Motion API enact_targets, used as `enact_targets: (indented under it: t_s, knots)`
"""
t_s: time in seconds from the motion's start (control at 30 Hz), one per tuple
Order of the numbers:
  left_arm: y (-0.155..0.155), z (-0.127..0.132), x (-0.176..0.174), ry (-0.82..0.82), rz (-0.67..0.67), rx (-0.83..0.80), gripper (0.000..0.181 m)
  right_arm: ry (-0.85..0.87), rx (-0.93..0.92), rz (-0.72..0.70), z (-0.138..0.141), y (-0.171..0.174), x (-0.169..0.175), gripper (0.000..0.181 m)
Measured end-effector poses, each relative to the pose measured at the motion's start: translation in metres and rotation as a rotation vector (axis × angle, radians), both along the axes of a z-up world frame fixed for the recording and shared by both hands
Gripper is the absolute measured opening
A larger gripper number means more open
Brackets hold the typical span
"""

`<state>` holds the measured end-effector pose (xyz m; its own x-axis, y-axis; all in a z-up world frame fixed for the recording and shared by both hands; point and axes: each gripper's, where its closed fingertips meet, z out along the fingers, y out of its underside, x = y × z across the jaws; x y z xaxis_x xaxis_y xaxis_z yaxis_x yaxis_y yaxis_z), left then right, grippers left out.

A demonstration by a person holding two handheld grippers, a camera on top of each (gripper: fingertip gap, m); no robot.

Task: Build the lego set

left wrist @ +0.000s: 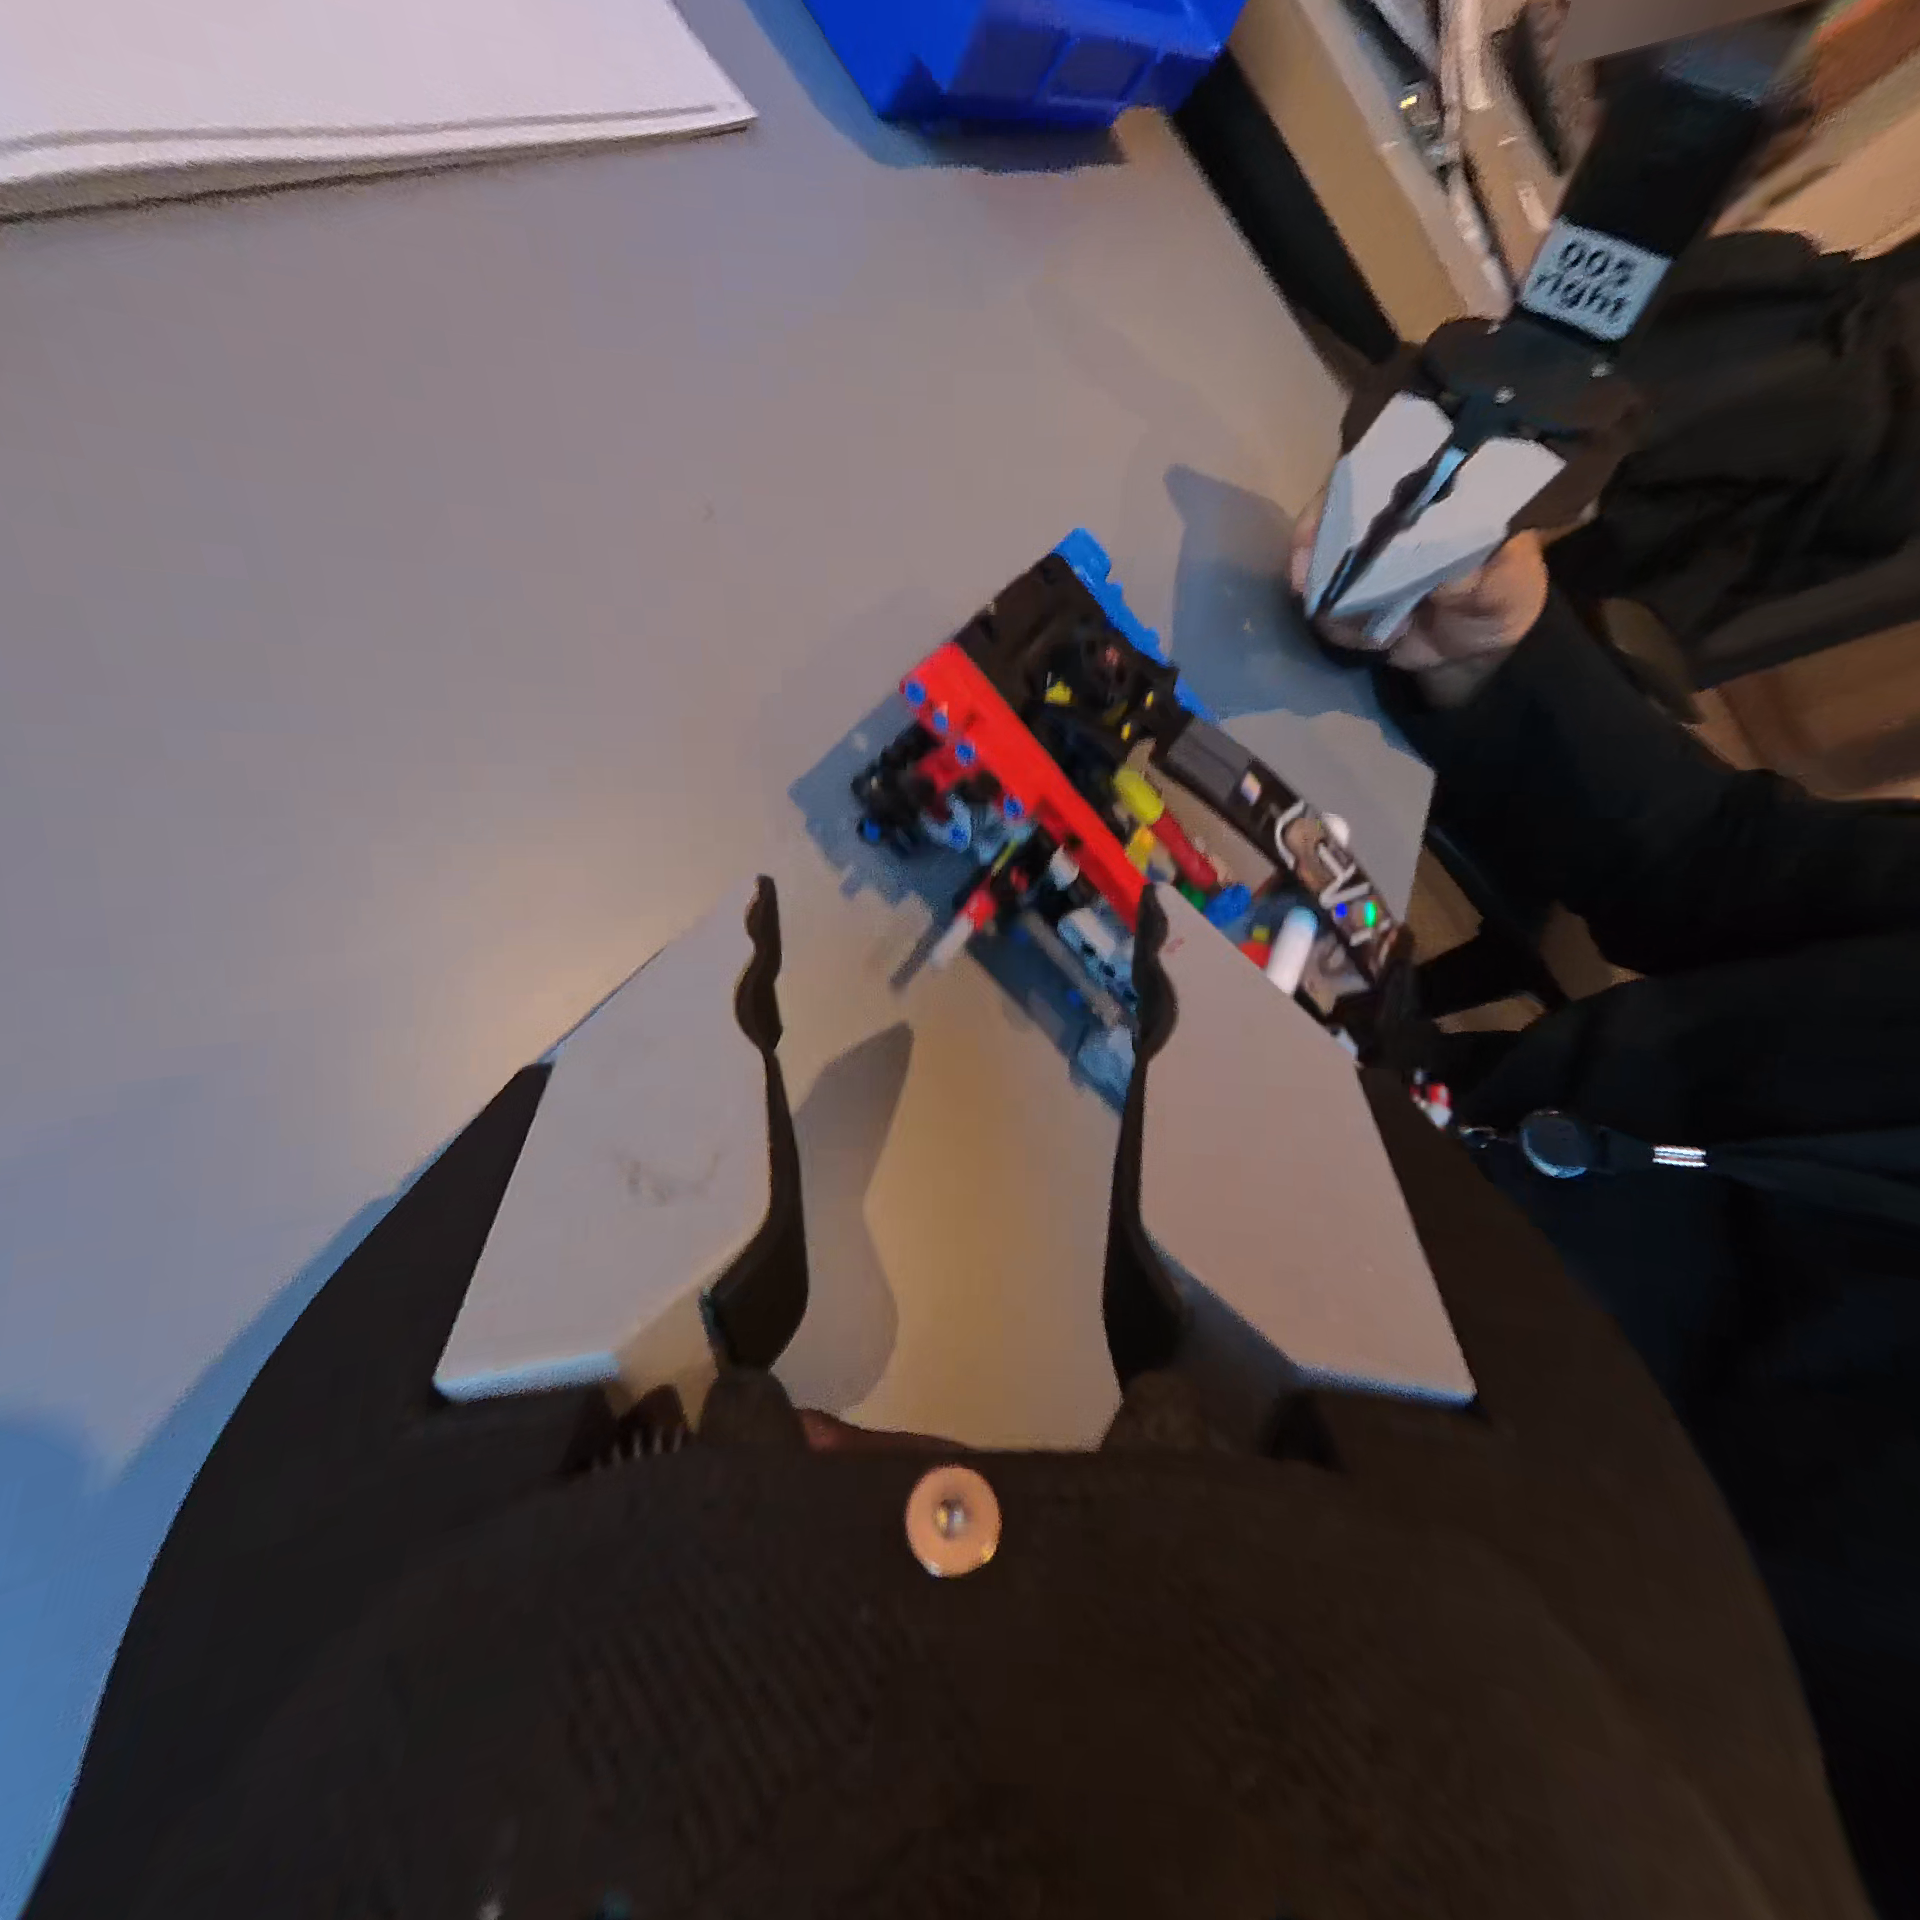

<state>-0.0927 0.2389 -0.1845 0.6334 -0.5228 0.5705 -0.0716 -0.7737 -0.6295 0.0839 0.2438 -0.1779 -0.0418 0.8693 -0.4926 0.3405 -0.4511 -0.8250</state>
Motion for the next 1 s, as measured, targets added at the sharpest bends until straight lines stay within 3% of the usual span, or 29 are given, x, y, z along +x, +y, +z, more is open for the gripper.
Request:
enact_targets:
  t_s: [0.1,0.2,0.37,0.47,0.6,0.8,1.0]
  knots:
    - [-0.041,0.002,-0.004,0.036,0.064,-0.021,0.069,0.003,0.002,-0.006,0.0,0.003,0.004,0.0]
    - [-0.084,0.009,0.016,0.051,0.118,-0.005,0.072,0.04,-0.031,-0.017,0.005,0.008,0.007,0.0]
    - [-0.118,0.017,0.082,0.038,0.205,0.048,0.09,0.039,0.0,-0.032,0.006,0.01,0.006,0.0]
    - [-0.104,0.022,0.102,0.125,0.302,0.153,0.098,0.025,0.027,-0.031,0.004,0.009,0.004,0.0]
    - [-0.074,0.02,0.093,0.294,0.443,0.228,0.099,0.033,0.021,-0.041,0.005,0.012,0.002,0.0]
    - [-0.061,-0.005,0.091,0.535,0.426,0.222,0.093,0.065,0.063,-0.067,0.011,0.014,0.004,0.0]
    - [-0.056,-0.017,0.087,0.557,0.358,0.187,0.096,0.07,0.108,-0.063,0.012,0.009,0.005,0.0]
